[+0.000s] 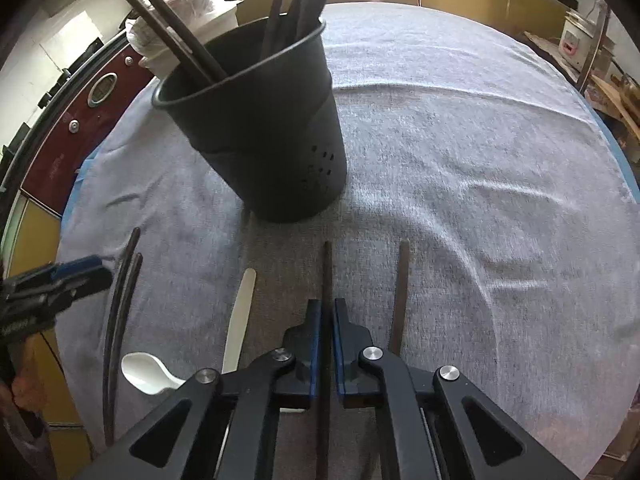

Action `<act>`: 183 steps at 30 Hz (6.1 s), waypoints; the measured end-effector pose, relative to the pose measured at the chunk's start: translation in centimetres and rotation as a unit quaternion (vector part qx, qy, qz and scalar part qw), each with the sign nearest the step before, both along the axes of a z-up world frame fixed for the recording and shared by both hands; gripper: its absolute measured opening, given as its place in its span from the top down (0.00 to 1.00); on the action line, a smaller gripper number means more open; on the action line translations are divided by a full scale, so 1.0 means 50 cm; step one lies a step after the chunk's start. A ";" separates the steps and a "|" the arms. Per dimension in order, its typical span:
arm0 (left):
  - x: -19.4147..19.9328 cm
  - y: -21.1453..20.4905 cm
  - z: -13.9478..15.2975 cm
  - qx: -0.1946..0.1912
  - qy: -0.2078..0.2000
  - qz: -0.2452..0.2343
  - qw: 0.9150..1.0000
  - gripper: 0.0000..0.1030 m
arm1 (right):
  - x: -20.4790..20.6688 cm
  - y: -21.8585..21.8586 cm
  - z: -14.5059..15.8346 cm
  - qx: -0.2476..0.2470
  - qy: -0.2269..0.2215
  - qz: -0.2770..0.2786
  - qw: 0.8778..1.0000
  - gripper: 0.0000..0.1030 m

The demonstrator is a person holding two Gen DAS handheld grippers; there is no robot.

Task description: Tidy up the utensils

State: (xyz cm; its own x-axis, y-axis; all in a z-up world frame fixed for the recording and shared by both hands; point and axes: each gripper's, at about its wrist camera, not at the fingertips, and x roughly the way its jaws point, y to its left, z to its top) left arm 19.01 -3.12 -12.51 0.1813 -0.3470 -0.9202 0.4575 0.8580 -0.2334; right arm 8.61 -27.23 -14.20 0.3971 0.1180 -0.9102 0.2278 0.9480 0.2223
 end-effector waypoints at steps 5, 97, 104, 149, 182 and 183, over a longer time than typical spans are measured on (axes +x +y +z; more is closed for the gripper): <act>0.022 -0.014 -0.013 0.004 -0.001 0.004 1.000 0.62 | -0.014 -0.029 -0.008 0.028 0.010 -0.008 1.000 0.93; -0.194 -0.123 0.221 -0.149 -0.205 -0.093 0.963 0.92 | -0.208 -0.050 0.295 0.055 -0.298 -0.052 0.952 0.95; -0.130 -0.133 0.307 -0.203 -0.226 -0.060 0.951 0.92 | -0.167 -0.067 0.416 0.035 -0.364 -0.062 0.929 0.95; -0.192 0.005 0.243 -0.192 -0.273 0.012 0.943 0.92 | 0.132 -0.222 0.022 -0.039 0.001 -0.285 0.958 0.85; -0.221 -0.002 0.273 -0.240 -0.256 -0.005 0.936 0.92 | -0.137 -0.190 0.365 0.055 -0.311 -0.236 0.919 0.96; -0.220 -0.001 0.274 -0.242 -0.255 -0.004 0.936 0.92 | -0.142 -0.182 0.388 0.048 -0.324 -0.230 0.917 0.96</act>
State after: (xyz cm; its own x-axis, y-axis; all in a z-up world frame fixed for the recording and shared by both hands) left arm 7.99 -3.18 1.21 0.5497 -0.7043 -0.4492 0.6214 0.7041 -0.3436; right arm 1.49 -36.32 5.19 0.8779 -0.1306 -0.4607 0.3899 0.7535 0.5293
